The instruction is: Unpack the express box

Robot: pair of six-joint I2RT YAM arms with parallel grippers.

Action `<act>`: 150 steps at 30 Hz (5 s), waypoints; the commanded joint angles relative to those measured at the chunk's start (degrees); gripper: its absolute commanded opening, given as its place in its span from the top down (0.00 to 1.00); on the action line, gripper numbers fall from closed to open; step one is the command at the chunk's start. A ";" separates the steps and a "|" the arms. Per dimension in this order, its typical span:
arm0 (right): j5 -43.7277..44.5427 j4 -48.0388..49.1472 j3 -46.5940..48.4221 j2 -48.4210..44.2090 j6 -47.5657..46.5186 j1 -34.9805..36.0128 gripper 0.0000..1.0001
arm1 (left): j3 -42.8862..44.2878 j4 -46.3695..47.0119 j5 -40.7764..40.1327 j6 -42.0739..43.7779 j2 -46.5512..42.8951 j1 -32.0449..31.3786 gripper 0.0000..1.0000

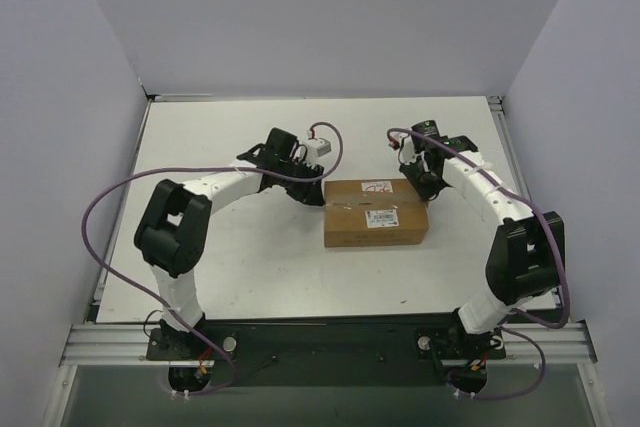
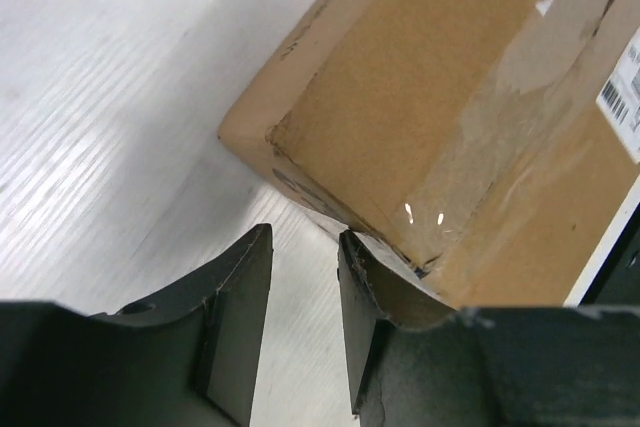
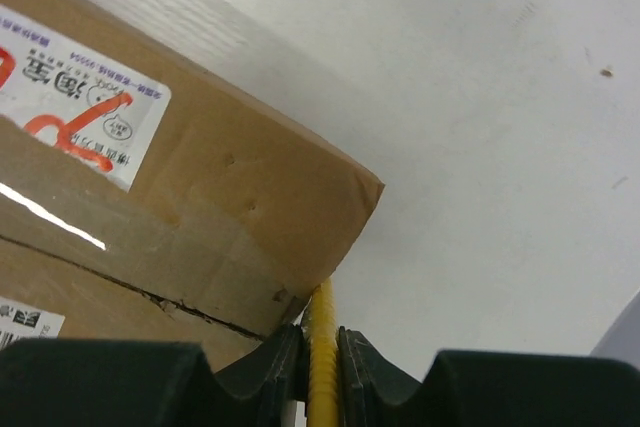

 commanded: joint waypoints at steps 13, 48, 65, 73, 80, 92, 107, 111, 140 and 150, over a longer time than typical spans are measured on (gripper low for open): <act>-5.34 -1.65 6.85 6.03 3.50 7.19 1.00 | 3.94 6.79 15.57 -1.31 -12.55 -2.17 0.57; -4.28 1.34 6.06 4.28 -2.21 -16.90 1.00 | 16.24 31.05 11.35 -18.09 -5.62 -5.51 0.35; -20.90 0.73 8.96 9.99 -0.19 -10.84 1.00 | 14.84 25.53 9.87 -14.76 -6.05 -7.01 0.21; -21.69 0.73 8.34 9.02 4.64 -3.81 1.00 | 15.19 21.75 7.58 -13.62 -7.45 -6.48 0.14; -21.07 0.99 10.80 9.90 5.79 -2.66 1.00 | 15.72 14.47 -0.67 -9.94 -7.54 -8.06 0.03; -21.68 2.31 6.33 5.24 7.46 -8.02 1.00 | 23.45 13.04 -4.21 -6.67 -1.22 -11.31 0.03; -21.07 1.87 14.92 -3.09 11.24 -13.64 1.00 | 21.70 11.11 -6.74 -6.15 3.88 -12.46 0.03; -21.51 2.48 19.50 -9.25 13.87 -12.94 1.00 | 19.42 10.23 -6.31 -6.32 3.79 -12.19 0.03; -11.76 4.24 14.93 -20.07 14.76 4.55 1.00 | 10.62 13.83 -4.64 -10.98 2.83 -11.14 0.07; -10.09 2.75 15.73 -21.65 12.56 6.83 1.00 | 10.71 13.75 -4.46 -11.07 3.00 -10.96 0.07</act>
